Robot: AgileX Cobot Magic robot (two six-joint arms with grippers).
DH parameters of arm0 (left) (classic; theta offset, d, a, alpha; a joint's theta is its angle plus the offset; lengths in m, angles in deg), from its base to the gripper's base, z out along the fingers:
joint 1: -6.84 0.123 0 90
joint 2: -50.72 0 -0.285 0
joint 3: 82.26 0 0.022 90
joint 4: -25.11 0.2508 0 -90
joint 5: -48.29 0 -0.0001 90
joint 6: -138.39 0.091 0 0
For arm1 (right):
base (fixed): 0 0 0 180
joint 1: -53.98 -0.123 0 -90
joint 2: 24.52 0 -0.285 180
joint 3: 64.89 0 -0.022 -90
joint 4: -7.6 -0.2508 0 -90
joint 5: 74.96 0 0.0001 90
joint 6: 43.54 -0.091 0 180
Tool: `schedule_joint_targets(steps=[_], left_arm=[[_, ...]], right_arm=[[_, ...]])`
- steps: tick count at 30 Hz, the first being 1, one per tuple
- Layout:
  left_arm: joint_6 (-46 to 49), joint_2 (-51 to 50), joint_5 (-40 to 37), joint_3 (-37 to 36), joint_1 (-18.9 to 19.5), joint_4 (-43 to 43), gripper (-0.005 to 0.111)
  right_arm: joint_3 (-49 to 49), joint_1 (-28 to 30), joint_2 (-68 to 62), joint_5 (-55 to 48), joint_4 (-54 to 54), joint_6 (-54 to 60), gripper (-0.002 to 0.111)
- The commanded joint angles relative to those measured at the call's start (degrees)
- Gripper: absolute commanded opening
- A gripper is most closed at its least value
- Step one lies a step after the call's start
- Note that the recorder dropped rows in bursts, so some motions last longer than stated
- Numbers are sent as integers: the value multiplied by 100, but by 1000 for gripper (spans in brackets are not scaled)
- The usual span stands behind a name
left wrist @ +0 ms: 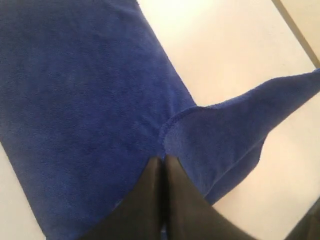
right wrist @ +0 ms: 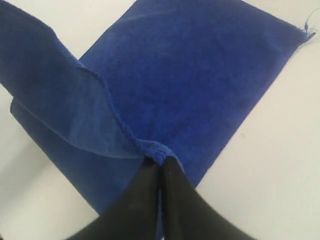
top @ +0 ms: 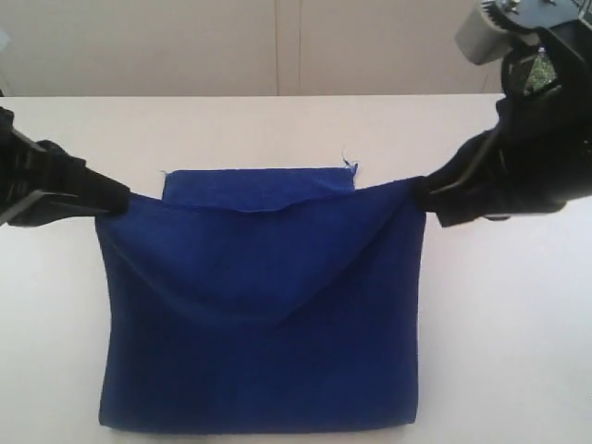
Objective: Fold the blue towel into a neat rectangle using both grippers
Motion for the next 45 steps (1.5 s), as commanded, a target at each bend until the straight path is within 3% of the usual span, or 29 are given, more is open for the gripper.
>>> schedule_joint_targets(steps=[1,10,31,38,45], left_arm=[[-16,-415,514,-41,5,-74,0],[81,-972,1136,354,5,-56,0],[70,-2637,1376,1833,5,355,0],[90,-3383,1485,2315,345,329,0],[116,-4126,1608,2860,343,329,0]], right_arm=[[-329,-3,-534,391,-11,68,0],[-1091,-3,-1511,780,-11,68,0],[-2120,-3,-2882,1115,268,46,0],[-2592,8,-3551,1328,281,46,0],[-2886,8,-4183,1604,281,46,0]])
